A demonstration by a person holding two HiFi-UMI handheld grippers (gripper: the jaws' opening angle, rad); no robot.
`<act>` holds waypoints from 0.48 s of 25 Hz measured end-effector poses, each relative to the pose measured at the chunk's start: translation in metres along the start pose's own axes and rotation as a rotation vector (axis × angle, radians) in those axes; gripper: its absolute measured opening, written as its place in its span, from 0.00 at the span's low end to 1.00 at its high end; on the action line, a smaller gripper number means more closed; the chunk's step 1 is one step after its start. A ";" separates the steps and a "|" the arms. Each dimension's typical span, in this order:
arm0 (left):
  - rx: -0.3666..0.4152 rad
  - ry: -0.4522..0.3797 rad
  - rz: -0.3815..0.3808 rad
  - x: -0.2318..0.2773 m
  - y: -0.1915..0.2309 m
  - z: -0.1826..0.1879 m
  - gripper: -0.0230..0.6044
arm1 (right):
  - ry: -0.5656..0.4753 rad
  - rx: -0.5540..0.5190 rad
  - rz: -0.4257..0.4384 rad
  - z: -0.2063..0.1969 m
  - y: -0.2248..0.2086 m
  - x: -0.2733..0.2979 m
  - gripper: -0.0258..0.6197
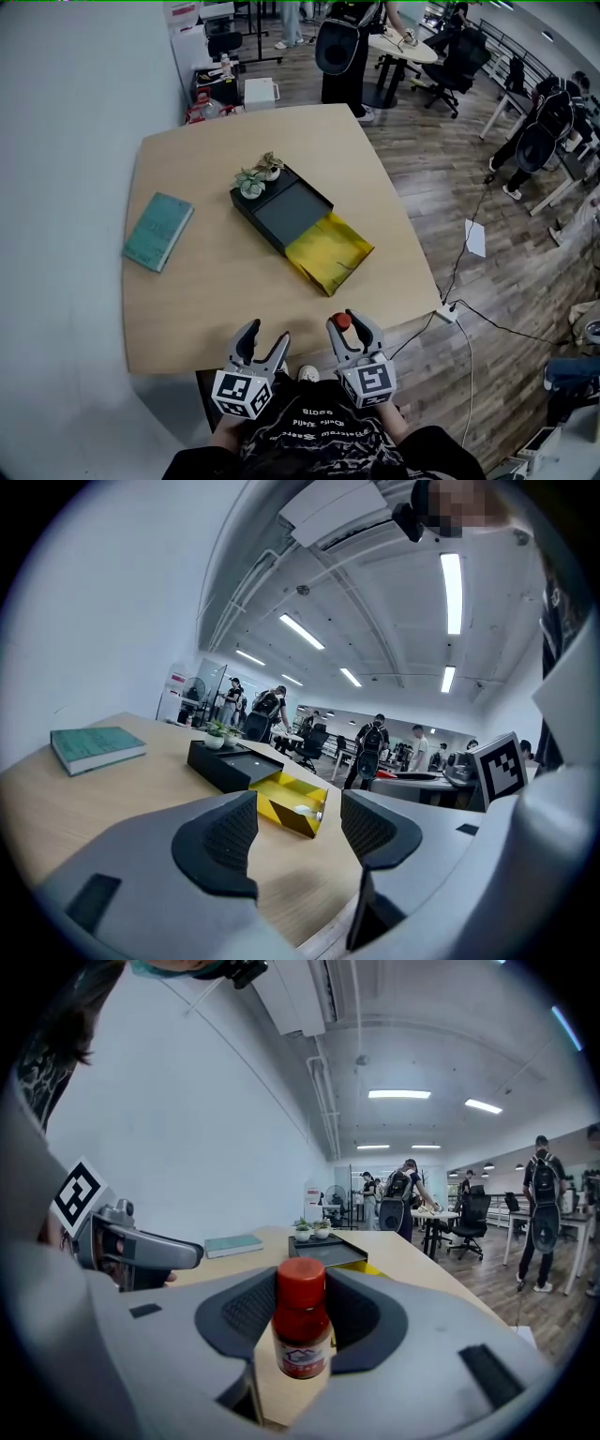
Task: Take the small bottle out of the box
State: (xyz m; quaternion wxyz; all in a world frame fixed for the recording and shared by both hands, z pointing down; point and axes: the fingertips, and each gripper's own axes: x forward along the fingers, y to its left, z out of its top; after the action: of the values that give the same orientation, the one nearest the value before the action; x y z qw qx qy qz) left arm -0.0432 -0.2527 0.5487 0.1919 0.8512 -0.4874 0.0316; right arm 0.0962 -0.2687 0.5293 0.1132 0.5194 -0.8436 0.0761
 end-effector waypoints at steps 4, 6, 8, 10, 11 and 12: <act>0.051 0.005 0.037 0.002 -0.001 0.001 0.34 | -0.005 -0.006 0.009 0.000 -0.002 0.001 0.29; 0.075 0.011 0.054 0.004 -0.001 0.002 0.23 | -0.008 -0.008 0.013 0.002 -0.004 0.002 0.29; 0.085 0.015 0.046 0.004 -0.004 0.002 0.11 | -0.013 -0.008 0.019 0.004 -0.005 0.002 0.29; 0.089 0.018 0.018 0.005 -0.009 0.002 0.04 | -0.019 -0.005 0.024 0.005 -0.005 0.002 0.29; 0.091 0.020 0.007 0.006 -0.012 0.002 0.04 | -0.021 -0.002 0.026 0.005 -0.005 0.002 0.29; 0.093 0.022 0.002 0.006 -0.013 0.002 0.04 | -0.022 0.001 0.029 0.005 -0.005 0.002 0.29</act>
State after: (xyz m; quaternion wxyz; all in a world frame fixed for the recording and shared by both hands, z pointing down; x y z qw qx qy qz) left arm -0.0291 -0.2528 0.5448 0.1576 0.8584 -0.4840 0.0635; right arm 0.0988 -0.2741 0.5248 0.1025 0.5081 -0.8521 0.0725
